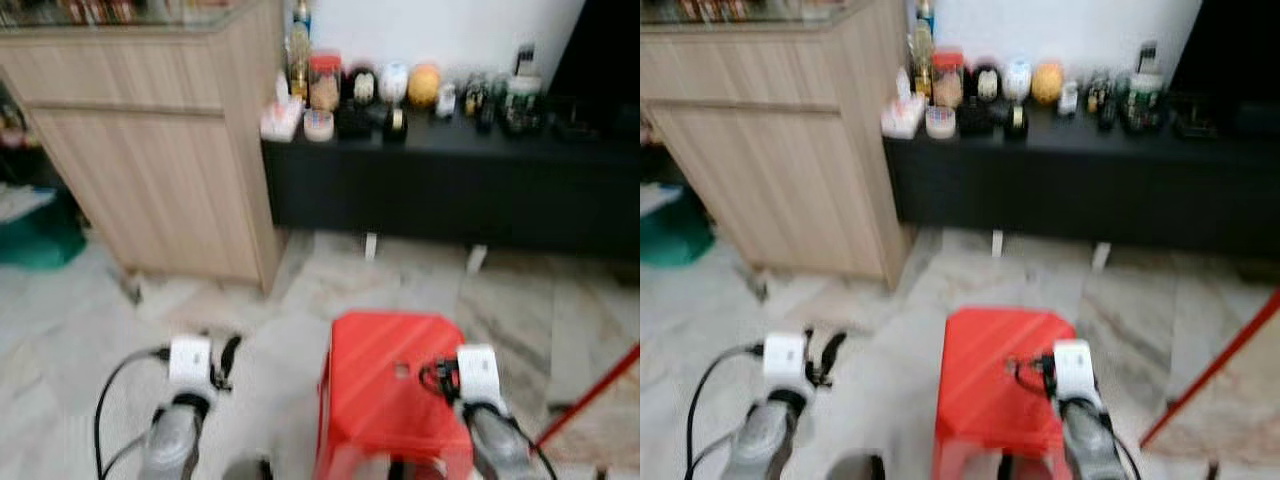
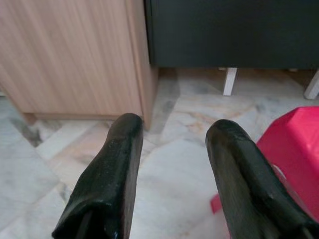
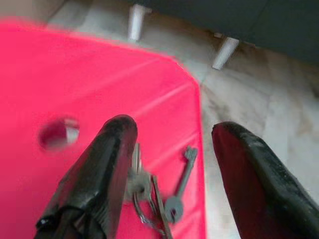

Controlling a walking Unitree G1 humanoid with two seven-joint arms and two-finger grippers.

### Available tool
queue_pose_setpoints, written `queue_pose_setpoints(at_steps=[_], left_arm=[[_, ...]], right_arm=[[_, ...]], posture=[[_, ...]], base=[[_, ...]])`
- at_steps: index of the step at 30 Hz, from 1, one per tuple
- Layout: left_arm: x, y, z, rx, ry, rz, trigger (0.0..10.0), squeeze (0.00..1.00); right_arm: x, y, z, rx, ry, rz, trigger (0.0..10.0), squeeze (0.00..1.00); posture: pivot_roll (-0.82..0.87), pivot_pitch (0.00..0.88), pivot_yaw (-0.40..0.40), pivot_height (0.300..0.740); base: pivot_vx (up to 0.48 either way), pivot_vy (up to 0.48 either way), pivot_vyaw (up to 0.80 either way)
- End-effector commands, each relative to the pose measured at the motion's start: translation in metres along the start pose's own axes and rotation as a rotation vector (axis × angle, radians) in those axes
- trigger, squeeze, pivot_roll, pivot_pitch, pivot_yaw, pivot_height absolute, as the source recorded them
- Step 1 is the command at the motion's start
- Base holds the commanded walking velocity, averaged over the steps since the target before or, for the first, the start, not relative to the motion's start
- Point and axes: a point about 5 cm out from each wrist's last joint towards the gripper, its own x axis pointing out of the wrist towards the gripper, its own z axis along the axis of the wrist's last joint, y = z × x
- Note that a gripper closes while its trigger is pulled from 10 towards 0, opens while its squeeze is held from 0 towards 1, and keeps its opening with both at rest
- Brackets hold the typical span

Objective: Hang keys on a hook

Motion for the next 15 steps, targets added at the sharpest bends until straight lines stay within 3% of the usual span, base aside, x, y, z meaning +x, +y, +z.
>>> queue_pose_setpoints(at_steps=[1,4,7,15], left_arm=[[-0.002,0.004,-0.002,0.007,0.015,0.009,10.0,0.00],[-0.002,0.004,-0.003,0.008,0.021,0.008,10.0,0.00],[-0.002,0.003,-0.004,0.009,0.027,0.004,10.0,0.00],[-0.002,0.003,-0.004,0.013,0.030,0.004,10.0,0.00]], right_arm=[[0.001,0.009,0.000,-0.062,0.015,0.046,10.0,0.00],[0.001,0.005,-0.005,-0.082,0.071,0.052,10.0,0.00],[0.000,0.004,-0.013,-0.194,0.122,0.098,10.0,0.00],[0.002,-0.001,-0.014,-0.201,0.160,0.087,10.0,0.00]], posture=[[0.02,0.000,-0.019,0.617],[0.02,0.000,-0.016,0.617],[0.02,0.000,-0.014,0.617],[0.03,0.000,-0.011,0.617]], base=[[0.000,0.000,0.00],[0.000,0.000,0.00],[0.000,0.000,0.00],[0.000,0.000,0.00]])
